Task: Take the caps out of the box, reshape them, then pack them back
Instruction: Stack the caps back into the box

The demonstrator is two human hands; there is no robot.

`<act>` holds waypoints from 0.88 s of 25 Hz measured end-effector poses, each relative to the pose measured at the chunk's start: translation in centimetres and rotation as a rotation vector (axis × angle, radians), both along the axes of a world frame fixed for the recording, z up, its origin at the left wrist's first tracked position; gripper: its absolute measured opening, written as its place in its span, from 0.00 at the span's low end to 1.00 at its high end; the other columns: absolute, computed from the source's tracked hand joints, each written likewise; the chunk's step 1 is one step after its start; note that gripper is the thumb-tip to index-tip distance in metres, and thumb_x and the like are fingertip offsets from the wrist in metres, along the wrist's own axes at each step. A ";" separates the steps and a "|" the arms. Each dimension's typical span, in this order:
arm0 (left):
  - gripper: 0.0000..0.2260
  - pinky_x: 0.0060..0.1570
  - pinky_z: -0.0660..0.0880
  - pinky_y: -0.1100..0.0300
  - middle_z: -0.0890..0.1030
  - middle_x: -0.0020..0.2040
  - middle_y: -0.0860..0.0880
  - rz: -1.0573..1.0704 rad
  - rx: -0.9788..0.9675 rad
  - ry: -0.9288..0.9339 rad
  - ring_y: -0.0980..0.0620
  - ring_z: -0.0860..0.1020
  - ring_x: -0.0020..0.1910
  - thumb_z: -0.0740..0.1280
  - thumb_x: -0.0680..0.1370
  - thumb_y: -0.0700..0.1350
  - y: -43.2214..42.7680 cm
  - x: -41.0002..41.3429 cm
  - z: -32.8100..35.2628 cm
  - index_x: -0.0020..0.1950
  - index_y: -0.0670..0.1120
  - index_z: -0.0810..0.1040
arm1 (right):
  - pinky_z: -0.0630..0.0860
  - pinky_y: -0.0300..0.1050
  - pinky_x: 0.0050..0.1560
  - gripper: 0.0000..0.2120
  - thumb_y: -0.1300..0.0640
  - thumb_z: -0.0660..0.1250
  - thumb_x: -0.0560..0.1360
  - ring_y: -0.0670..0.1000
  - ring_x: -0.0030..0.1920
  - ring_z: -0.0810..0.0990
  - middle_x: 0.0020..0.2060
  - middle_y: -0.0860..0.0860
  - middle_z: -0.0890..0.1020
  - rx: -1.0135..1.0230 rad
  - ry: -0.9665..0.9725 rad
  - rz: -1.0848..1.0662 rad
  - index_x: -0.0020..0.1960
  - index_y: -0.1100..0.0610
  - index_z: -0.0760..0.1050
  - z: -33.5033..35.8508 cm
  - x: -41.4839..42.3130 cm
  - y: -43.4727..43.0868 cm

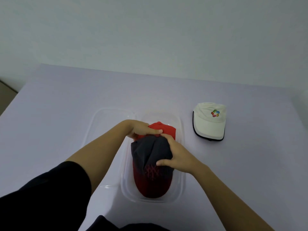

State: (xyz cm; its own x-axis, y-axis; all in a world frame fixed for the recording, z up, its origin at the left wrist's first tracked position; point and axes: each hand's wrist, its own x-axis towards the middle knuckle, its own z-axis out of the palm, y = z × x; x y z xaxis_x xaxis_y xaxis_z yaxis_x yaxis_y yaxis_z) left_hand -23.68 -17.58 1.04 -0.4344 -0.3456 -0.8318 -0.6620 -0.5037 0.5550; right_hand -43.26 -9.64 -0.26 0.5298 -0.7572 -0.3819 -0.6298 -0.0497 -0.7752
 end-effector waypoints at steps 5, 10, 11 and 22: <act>0.30 0.53 0.78 0.48 0.74 0.63 0.47 0.172 -0.309 -0.096 0.45 0.77 0.57 0.62 0.73 0.66 1.0 0.4 -1.0 0.69 0.53 0.63 | 0.70 0.43 0.60 0.35 0.36 0.70 0.66 0.46 0.58 0.72 0.59 0.45 0.72 -0.240 0.045 -0.163 0.66 0.50 0.65 0.5 -1.5 -1.5; 0.18 0.60 0.73 0.55 0.74 0.63 0.48 0.103 -0.657 -0.112 0.51 0.75 0.58 0.63 0.79 0.51 1.6 2.3 0.1 0.67 0.49 0.68 | 0.62 0.55 0.68 0.31 0.28 0.58 0.64 0.50 0.62 0.68 0.61 0.47 0.72 -0.216 0.403 0.125 0.58 0.48 0.73 0.3 -2.3 -3.3; 0.12 0.62 0.72 0.54 0.74 0.62 0.49 0.069 -0.690 -0.101 0.53 0.74 0.58 0.64 0.78 0.47 1.9 2.8 0.4 0.61 0.48 0.74 | 0.57 0.56 0.70 0.29 0.31 0.60 0.65 0.52 0.67 0.64 0.66 0.49 0.68 -0.217 0.409 0.123 0.58 0.48 0.74 0.0 -2.3 -3.4; 0.05 0.58 0.68 0.54 0.74 0.56 0.48 -0.123 -0.590 -0.163 0.47 0.73 0.56 0.63 0.76 0.46 2.7 3.4 -0.4 0.42 0.46 0.73 | 0.32 0.71 0.67 0.17 0.39 0.64 0.73 0.54 0.76 0.43 0.68 0.50 0.68 -0.106 0.504 0.171 0.57 0.48 0.72 0.6 -1.1 -5.2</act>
